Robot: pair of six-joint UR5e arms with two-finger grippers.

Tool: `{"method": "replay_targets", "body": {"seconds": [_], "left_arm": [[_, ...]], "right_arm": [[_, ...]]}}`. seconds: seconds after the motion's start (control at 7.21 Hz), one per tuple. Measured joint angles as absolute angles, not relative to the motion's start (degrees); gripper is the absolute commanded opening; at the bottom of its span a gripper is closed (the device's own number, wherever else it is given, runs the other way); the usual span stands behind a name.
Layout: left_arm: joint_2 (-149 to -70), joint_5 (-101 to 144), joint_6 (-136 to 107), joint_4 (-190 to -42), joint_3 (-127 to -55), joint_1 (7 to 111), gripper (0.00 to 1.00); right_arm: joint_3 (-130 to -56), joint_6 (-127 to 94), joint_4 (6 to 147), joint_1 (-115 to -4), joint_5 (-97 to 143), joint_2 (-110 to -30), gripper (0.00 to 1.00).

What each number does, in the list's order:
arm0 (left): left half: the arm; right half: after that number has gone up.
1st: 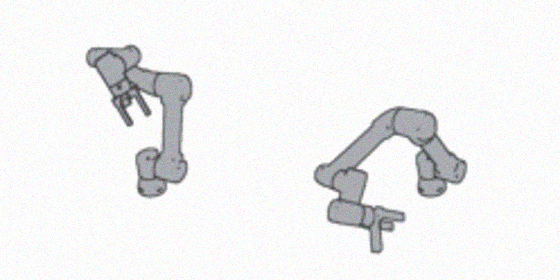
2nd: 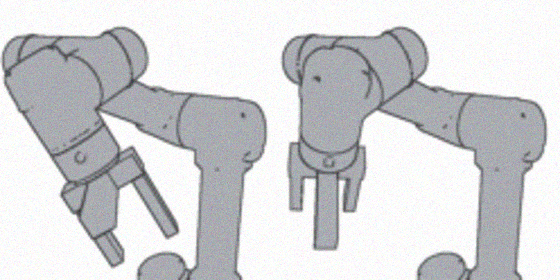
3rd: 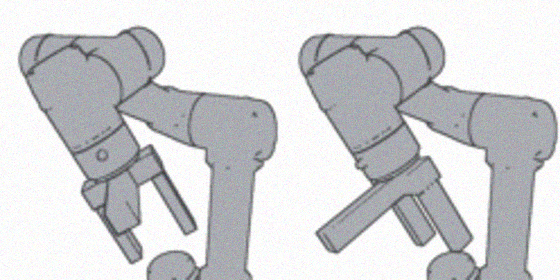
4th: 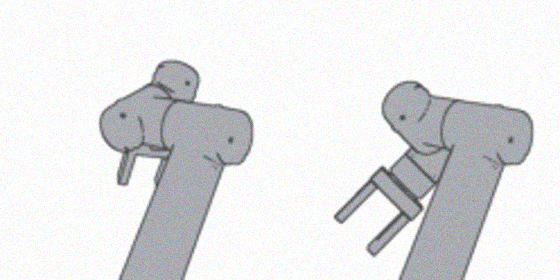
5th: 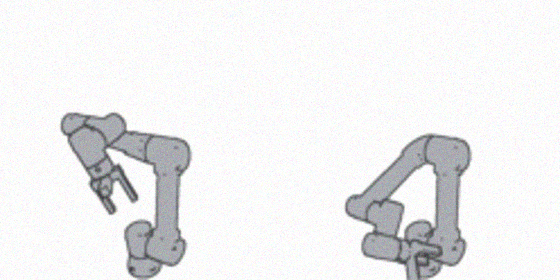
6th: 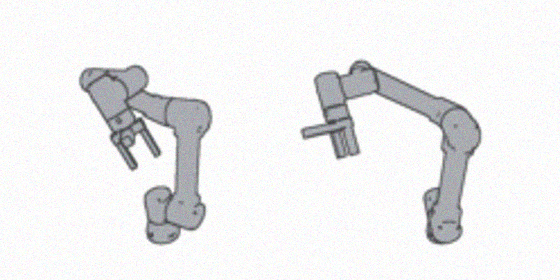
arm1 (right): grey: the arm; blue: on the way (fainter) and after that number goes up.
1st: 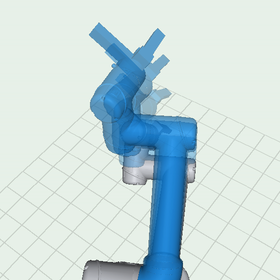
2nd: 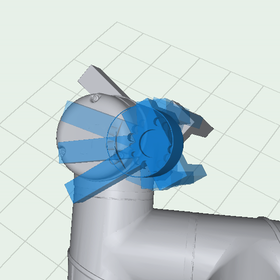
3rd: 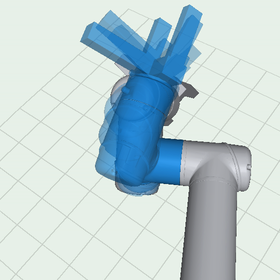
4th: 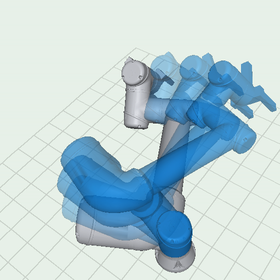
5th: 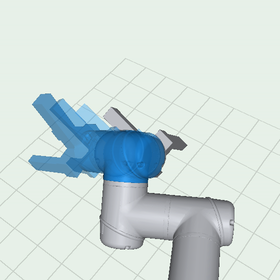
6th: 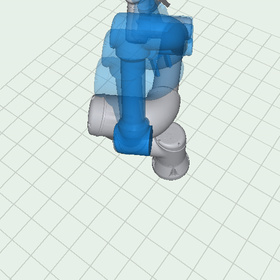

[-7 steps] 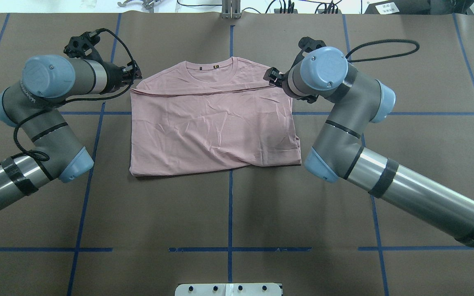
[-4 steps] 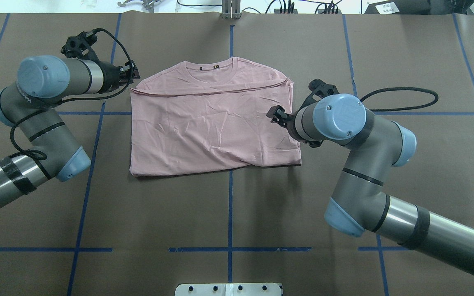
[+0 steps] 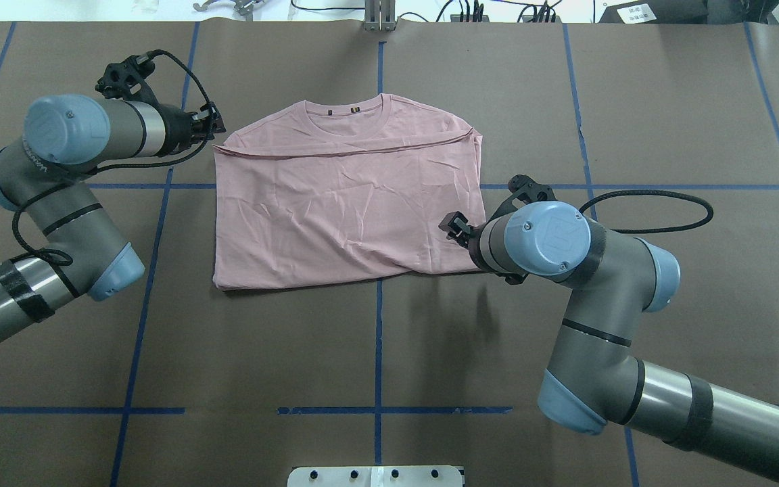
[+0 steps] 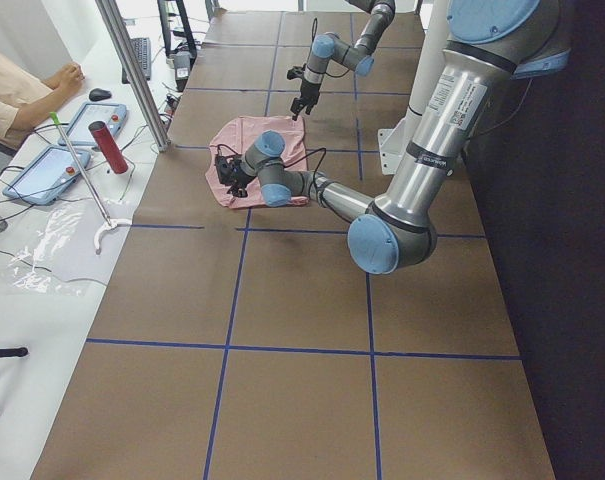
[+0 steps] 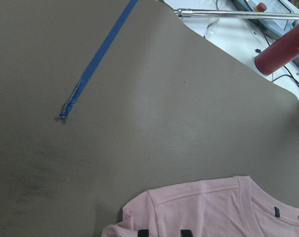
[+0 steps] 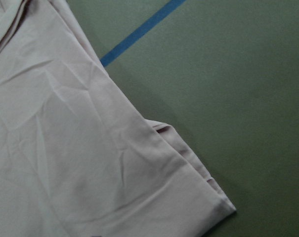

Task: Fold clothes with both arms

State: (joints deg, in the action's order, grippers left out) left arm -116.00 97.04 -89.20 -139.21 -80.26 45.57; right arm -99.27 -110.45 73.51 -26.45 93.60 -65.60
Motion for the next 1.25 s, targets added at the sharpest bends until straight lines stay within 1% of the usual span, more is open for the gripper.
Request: {"method": "replay_targets", "body": {"seconds": [0.14,0.55,0.83,0.97,1.11,1.25], "left_arm": [[-115.93,97.01,-89.19,-139.22,-80.29,45.54,0.33],[-115.85,96.93,-89.18,-139.22,-80.39,45.53,0.33],[-115.78,96.85,-89.13,-139.22,-80.45,45.53,0.33],[-115.77,96.8,-89.13,-139.2,-80.46,45.53,0.33],[-115.76,96.76,-89.12,-139.16,-80.48,45.53,0.34],[-115.75,96.71,-89.12,-139.14,-80.5,45.53,0.34]], "right_arm": [[-99.2,-110.53,73.55,-26.24,93.45,-66.42,0.81],[-99.03,-110.62,73.64,-26.26,93.26,-67.44,0.7],[-98.98,-110.6,73.67,-26.65,93.25,-67.49,0.69],[-98.91,-110.58,73.73,-26.9,93.25,-67.47,0.65],[-98.85,-110.59,73.83,-26.98,93.25,-67.48,0.57],[-98.79,-110.62,74.0,-26.98,93.25,-67.47,0.54]]}}
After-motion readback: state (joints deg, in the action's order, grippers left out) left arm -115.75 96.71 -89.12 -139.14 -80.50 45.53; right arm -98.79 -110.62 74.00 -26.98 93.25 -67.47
